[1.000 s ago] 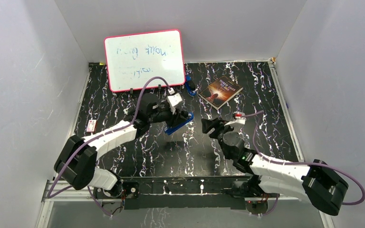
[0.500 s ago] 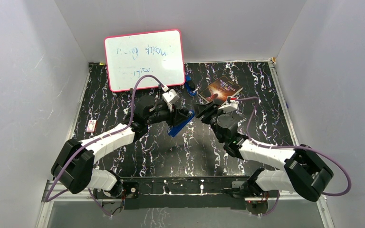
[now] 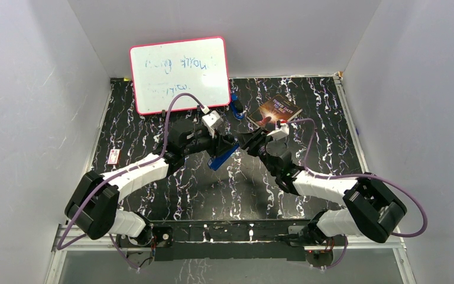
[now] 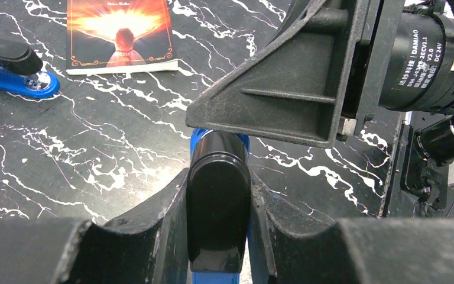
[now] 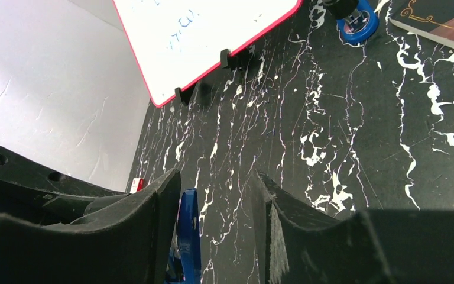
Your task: Load the staples into the stapler
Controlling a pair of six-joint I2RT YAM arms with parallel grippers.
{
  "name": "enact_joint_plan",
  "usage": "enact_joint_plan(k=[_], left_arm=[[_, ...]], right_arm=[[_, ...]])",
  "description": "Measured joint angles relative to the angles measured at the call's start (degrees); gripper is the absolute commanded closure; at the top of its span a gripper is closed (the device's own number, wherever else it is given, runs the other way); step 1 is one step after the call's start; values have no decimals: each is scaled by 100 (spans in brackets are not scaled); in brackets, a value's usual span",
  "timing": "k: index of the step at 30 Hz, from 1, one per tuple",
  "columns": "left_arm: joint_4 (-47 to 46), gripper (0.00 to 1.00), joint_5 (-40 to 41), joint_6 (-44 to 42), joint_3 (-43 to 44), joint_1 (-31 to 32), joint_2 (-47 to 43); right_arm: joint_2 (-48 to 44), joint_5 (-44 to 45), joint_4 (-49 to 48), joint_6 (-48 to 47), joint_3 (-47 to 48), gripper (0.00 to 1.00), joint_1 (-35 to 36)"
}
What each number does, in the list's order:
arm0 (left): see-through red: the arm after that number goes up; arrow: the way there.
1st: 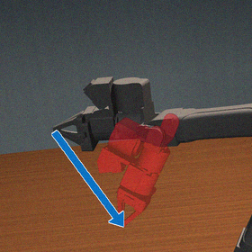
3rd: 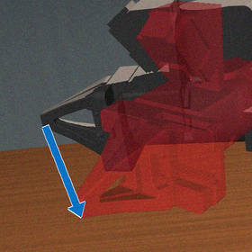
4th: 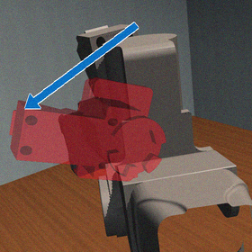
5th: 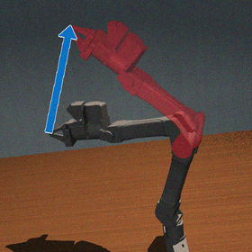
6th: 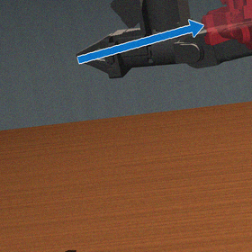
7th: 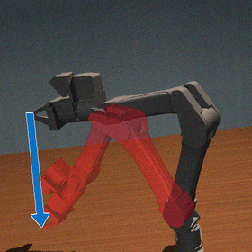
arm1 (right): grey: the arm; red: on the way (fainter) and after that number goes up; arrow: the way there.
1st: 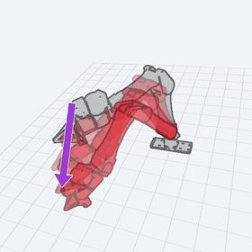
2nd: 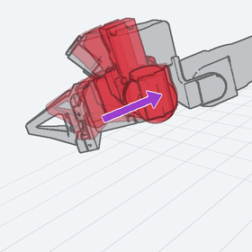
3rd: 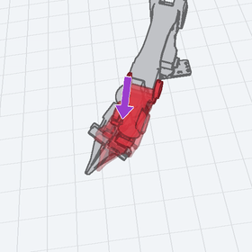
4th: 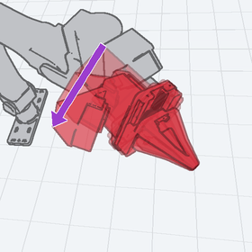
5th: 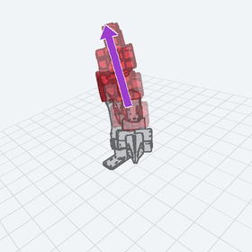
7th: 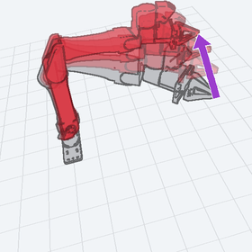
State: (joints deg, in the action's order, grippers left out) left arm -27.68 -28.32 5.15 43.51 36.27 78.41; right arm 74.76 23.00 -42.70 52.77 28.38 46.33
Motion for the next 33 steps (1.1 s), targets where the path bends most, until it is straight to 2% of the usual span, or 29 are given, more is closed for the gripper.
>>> enact_joint_plan(k=[9, 12, 17, 18, 23, 27, 33], left_arm=[[-131, 100, 116, 2, -4, 13, 11], [-184, 100, 118, 2, -7, 13, 15], [-210, 100, 166, 37, -46, 24, 15], [-240, 100, 195, 46, -81, 24, 15], [-400, 100, 402, 131, -284, 24, -103], [-391, 100, 704, 149, -555, 24, -564], [-179, 75, 1106, 151, -1158, 31, -1635]], right_arm=[[94, -424, -35, 48, 0, 48, 4], [101, -505, -44, 46, 0, 61, 2], [151, -623, -175, 142, 2, 98, 2], [170, -632, -168, 138, 2, 100, 0], [334, -750, -140, 280, -44, 100, -195], [404, -1003, -402, 337, -293, 100, -608], [317, -1530, -590, 387, -437, 100, -1285]])
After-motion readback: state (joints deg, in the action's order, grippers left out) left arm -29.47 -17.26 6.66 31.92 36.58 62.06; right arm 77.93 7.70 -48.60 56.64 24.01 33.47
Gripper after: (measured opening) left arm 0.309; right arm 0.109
